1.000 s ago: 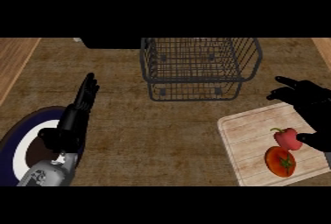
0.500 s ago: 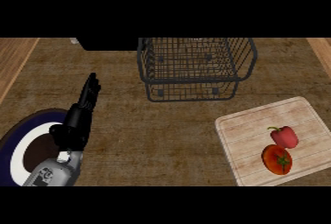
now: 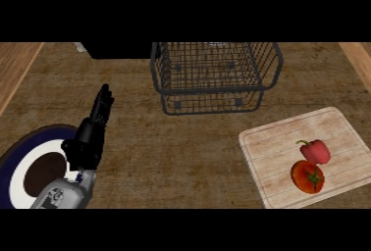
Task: Pick the bell pepper from the cutting board and place it in the tiered basket
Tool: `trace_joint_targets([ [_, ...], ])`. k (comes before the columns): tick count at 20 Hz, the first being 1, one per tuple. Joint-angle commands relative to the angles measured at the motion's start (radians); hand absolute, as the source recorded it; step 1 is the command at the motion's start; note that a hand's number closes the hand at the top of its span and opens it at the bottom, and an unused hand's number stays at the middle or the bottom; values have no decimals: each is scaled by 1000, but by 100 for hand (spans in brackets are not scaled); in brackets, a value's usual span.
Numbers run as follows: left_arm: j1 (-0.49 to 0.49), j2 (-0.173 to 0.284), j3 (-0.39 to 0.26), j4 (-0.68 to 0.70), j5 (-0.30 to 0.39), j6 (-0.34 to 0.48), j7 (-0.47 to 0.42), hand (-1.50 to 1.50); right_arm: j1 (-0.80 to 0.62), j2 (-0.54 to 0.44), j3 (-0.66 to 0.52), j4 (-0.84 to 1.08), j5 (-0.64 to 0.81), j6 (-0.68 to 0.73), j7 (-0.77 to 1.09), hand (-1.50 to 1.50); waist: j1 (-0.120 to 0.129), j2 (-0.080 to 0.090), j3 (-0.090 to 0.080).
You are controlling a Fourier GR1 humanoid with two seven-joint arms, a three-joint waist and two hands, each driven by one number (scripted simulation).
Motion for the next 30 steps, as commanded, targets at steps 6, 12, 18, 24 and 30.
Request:
trace_joint_targets([
  [6,9,-20,-12,2,-31,25,-9,0,113,112,-52,-391,373,158,-121,-150,-1,5,0],
  [12,3,-23,-20,-36,-39,20,30,0,204,169,-21,-496,550,134,-233,-150,19,6,-2],
  [18,-29,-56,-2,43,-34,6,-11,0,285,105,29,-557,719,91,-309,-150,6,10,-3],
  [24,-31,-20,18,9,-26,-23,31,0,367,25,118,-493,922,-52,-427,-150,26,12,-2],
  [30,26,-36,14,2,-38,-23,-22,0,503,-50,165,-411,1170,-358,-653,-150,13,6,-5],
])
